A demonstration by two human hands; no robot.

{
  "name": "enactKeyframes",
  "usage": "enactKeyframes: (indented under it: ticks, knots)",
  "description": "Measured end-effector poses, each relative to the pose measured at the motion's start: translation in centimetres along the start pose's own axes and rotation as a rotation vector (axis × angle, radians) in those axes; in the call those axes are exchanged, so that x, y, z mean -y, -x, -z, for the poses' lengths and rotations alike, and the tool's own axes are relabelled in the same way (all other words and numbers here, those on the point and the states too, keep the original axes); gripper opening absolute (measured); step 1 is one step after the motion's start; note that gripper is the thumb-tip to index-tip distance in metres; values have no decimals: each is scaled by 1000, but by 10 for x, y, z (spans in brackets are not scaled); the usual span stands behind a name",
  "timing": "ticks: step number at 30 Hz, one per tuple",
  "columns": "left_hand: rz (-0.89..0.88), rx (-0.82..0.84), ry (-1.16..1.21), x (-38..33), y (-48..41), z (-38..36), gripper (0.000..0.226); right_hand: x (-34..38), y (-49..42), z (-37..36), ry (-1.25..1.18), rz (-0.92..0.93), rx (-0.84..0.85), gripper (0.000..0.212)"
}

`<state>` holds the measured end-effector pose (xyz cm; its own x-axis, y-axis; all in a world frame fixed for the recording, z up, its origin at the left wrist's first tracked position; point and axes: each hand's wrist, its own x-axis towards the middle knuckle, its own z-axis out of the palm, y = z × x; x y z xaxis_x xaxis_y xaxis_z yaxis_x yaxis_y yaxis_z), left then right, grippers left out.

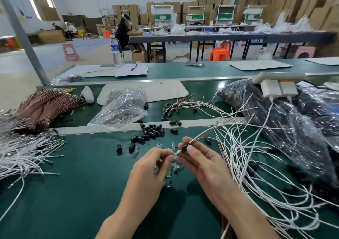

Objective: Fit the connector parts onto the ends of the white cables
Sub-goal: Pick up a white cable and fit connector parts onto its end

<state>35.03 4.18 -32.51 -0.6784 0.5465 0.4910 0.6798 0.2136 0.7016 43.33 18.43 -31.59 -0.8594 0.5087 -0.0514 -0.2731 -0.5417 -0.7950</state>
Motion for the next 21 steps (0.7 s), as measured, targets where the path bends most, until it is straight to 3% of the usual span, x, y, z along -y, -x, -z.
enactKeyframes:
  ticks: [11, 17, 21]
  knots:
    - [271, 52, 489, -8, 0, -4, 9, -3, 1, -3, 59, 53, 46, 25]
    - [319, 9, 601, -12, -3, -3, 9, -6, 5, -5, 212, 95, 122, 33]
    - [347, 60, 631, -13, -3, -4, 13, -5, 5, -5, 235, 107, 82, 28]
